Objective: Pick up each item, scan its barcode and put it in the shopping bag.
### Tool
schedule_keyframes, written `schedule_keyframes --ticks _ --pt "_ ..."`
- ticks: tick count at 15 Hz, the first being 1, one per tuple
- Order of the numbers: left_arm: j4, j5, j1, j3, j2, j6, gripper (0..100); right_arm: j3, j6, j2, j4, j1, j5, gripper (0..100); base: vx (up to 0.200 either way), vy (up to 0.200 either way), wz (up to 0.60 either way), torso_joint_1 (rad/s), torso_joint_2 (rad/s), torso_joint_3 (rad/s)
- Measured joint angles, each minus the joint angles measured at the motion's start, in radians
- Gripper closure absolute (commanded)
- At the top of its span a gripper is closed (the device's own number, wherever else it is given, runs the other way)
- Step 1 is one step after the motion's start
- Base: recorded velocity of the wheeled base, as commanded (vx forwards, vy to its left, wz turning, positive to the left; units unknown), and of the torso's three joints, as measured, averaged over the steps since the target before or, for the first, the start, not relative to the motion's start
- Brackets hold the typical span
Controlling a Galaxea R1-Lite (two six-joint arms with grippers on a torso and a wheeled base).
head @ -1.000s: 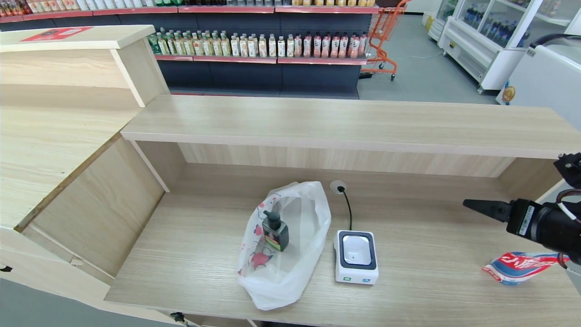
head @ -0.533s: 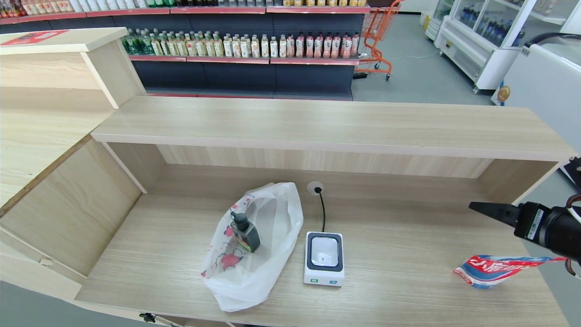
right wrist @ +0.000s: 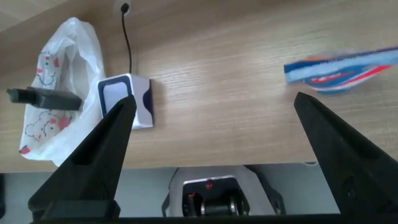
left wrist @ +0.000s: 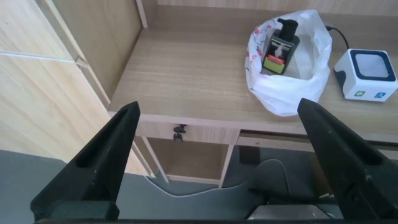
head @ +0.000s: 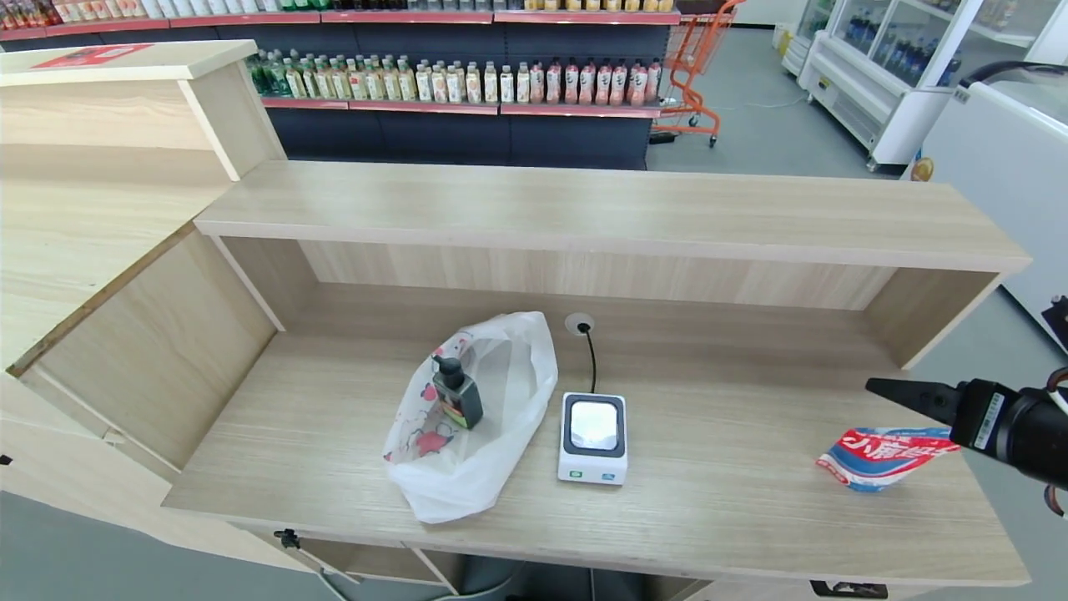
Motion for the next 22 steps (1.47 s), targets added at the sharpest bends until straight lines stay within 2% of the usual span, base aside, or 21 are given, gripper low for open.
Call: schedule_keyframes --ticks 3,7,9,11,16,18,22 --pt "0.0 0.0 -0.001 0.0 0.0 0.001 0 0.003 0.0 -0.007 -0.001 -0.027 -0.002 0 0.0 0.0 0.0 0.0 0.0 0.0" --pt "0.0 0.0 -0.001 0.0 0.0 0.002 0 0.025 0.003 -0.015 0.002 -0.101 -0.044 0 0.0 -0.2 0.0 0.007 0.01 0.001" --pt "0.0 0.0 0.0 0.0 0.0 0.003 0 0.052 0.021 -0.038 0.099 -0.141 -0.044 0 0.0 -0.2 0.0 0.017 0.01 0.0" --pt "0.0 0.0 -0.002 0.0 0.0 0.003 0 0.049 0.109 -0.078 0.212 -0.16 -0.043 0 0.0 -0.2 0.0 -0.002 0.0 0.005" --pt "0.0 0.0 -0.001 0.0 0.0 0.003 0 -0.01 0.194 -0.127 0.271 -0.164 -0.04 0 0.0 -0.2 0.0 0.002 0.0 0.005" --pt "0.0 0.0 0.0 0.0 0.0 0.002 0 -0.048 0.23 -0.119 0.321 -0.163 -0.039 0 0.0 0.0 0.0 0.0 0.0 0.0" --pt "0.0 0.0 -0.002 0.0 0.0 0.002 0 -0.085 0.296 -0.03 0.331 -0.147 -0.043 0 0.0 0.0 0.0 0.0 0.0 0.0"
